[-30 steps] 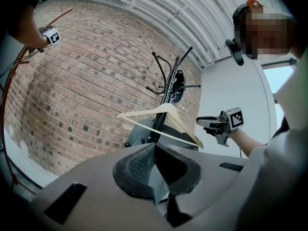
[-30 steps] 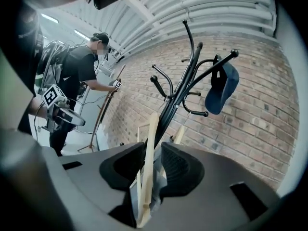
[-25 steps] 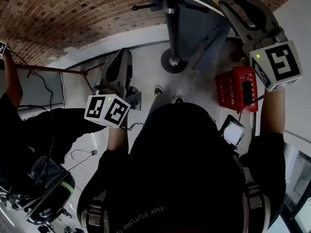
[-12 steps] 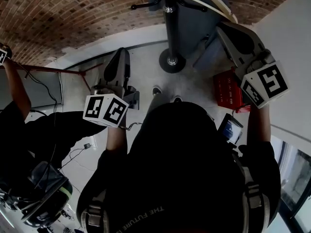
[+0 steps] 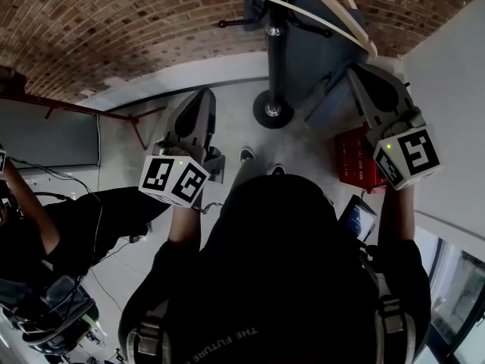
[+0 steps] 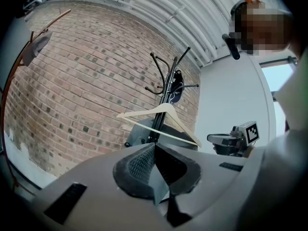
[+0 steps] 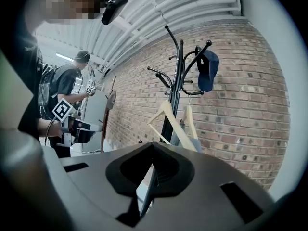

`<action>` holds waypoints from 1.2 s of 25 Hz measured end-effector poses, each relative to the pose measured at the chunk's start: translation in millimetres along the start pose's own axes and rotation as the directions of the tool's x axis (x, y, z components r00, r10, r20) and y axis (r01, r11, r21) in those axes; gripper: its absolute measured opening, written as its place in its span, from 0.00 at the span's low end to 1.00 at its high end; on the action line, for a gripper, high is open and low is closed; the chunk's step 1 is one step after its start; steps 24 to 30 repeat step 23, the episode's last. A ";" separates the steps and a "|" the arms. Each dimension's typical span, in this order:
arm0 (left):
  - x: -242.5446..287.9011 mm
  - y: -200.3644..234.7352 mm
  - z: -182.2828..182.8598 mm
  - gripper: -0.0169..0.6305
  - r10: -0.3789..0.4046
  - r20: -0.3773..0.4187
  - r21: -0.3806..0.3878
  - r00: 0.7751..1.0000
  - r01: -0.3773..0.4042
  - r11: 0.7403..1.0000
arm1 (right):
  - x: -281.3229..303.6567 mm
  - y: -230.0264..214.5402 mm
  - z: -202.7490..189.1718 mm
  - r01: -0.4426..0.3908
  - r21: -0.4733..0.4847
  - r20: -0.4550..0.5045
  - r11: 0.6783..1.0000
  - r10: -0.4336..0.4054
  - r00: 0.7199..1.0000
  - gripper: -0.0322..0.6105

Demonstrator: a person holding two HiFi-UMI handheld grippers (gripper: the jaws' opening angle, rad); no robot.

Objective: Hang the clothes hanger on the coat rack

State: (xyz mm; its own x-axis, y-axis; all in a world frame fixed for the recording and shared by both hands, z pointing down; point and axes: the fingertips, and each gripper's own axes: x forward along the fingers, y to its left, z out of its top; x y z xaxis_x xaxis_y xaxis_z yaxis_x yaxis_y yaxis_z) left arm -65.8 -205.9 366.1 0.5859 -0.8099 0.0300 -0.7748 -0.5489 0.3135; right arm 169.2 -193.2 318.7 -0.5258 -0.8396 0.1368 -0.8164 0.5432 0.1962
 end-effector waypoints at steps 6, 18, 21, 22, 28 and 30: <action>-4.4 6.4 -1.4 0.05 0.009 0.003 0.001 1.000 -0.009 1.000 | 5.2 3.3 3.1 -0.013 -0.015 0.000 1.000 0.013 1.000 0.08; -13.1 17.2 8.4 0.05 0.033 0.020 -0.003 0.999 -0.033 0.999 | 16.2 7.3 10.7 -0.032 -0.072 -0.022 0.997 0.030 0.999 0.08; -10.6 17.7 8.2 0.05 0.034 0.021 -0.004 0.999 -0.034 0.999 | 18.8 5.9 11.3 -0.032 -0.082 -0.018 0.996 0.030 0.999 0.08; -9.9 17.7 7.0 0.05 0.032 0.021 -0.004 0.999 -0.032 0.999 | 19.3 5.9 10.4 -0.031 -0.084 -0.019 0.996 0.030 0.999 0.08; -9.3 17.7 5.6 0.05 0.030 0.021 -0.004 0.999 -0.030 1.000 | 19.7 5.9 9.4 -0.030 -0.085 -0.019 0.996 0.029 0.999 0.08; -9.3 17.7 5.6 0.05 0.030 0.021 -0.004 0.999 -0.030 1.000 | 19.7 5.9 9.4 -0.030 -0.085 -0.019 0.996 0.029 0.999 0.08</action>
